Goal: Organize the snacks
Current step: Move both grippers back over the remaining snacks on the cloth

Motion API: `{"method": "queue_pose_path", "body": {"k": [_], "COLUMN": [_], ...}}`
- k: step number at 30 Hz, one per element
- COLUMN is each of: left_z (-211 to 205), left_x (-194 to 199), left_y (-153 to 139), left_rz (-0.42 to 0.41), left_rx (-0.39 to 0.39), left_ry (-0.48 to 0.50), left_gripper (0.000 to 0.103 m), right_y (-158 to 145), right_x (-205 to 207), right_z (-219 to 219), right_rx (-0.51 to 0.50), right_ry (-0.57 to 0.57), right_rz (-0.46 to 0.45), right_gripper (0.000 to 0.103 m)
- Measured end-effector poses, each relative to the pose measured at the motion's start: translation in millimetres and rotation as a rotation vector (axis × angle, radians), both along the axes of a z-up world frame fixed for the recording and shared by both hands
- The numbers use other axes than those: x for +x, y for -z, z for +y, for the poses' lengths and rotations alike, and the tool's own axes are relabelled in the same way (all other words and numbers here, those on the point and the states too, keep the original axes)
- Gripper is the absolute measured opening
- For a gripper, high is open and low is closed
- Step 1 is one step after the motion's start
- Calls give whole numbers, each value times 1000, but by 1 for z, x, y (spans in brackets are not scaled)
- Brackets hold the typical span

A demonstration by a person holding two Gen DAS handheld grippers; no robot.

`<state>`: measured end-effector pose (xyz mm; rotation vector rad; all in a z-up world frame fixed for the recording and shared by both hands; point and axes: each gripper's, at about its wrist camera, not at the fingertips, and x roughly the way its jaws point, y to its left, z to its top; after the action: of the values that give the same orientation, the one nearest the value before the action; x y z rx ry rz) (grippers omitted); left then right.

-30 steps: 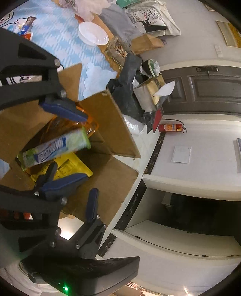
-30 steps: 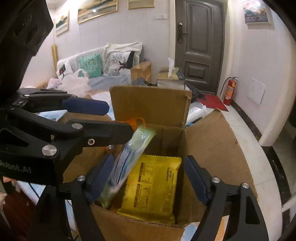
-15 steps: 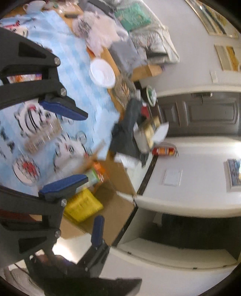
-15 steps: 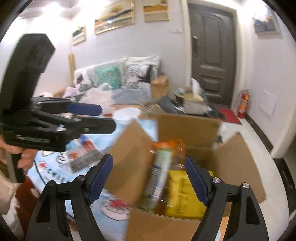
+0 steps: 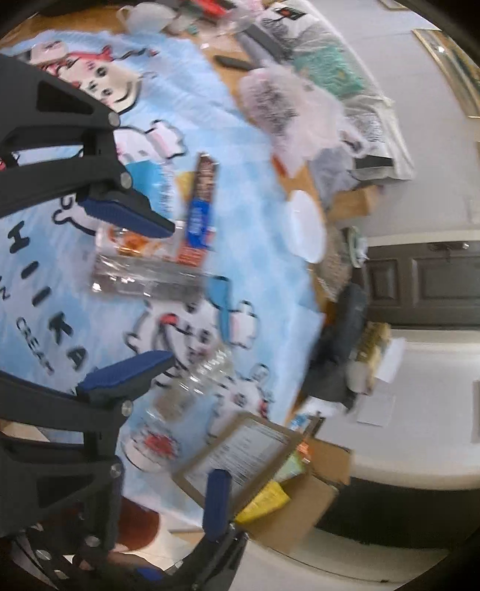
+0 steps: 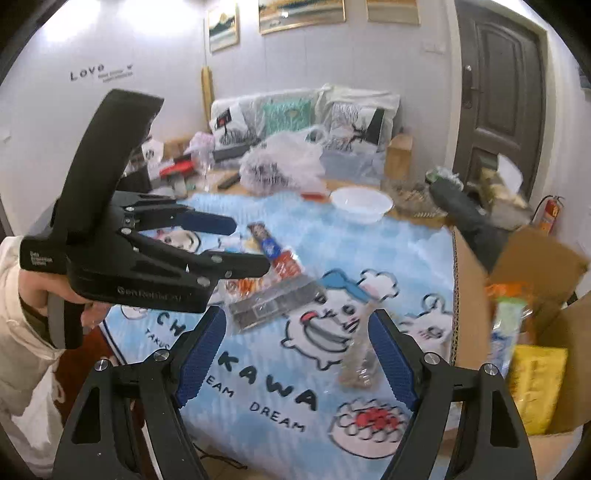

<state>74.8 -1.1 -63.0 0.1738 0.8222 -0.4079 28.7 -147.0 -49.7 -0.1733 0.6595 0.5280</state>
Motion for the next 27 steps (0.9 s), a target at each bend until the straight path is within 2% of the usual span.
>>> {"method": "queue_pose_path", "body": {"k": [4,11,16,18,24,27], "left_z": [6,4,0,-3,-14,-20], "left_x": [7,22,29,32,35,35], "left_y": [31,52,60,64,73,82], "left_rz": [44,67,69,71,53,80], "left_rx": [4,-3,6,25,58,69], "left_ry": [-3,4,16,22,43,61], "left_gripper": [60,60,51,43,43,39], "right_y": [27,35,32,33,31,41], "right_x": [5,-1,1,1,7,22], "right_z": [17,34,41,43,46,39], "right_rx": [-27,-144,-186,-193,-191,-167], "right_ry": [41,88,91,96,87,108], "right_rz": [33,-115,-158,-174,-171,-81], "right_gripper": [75,77,76,76,76,76]}}
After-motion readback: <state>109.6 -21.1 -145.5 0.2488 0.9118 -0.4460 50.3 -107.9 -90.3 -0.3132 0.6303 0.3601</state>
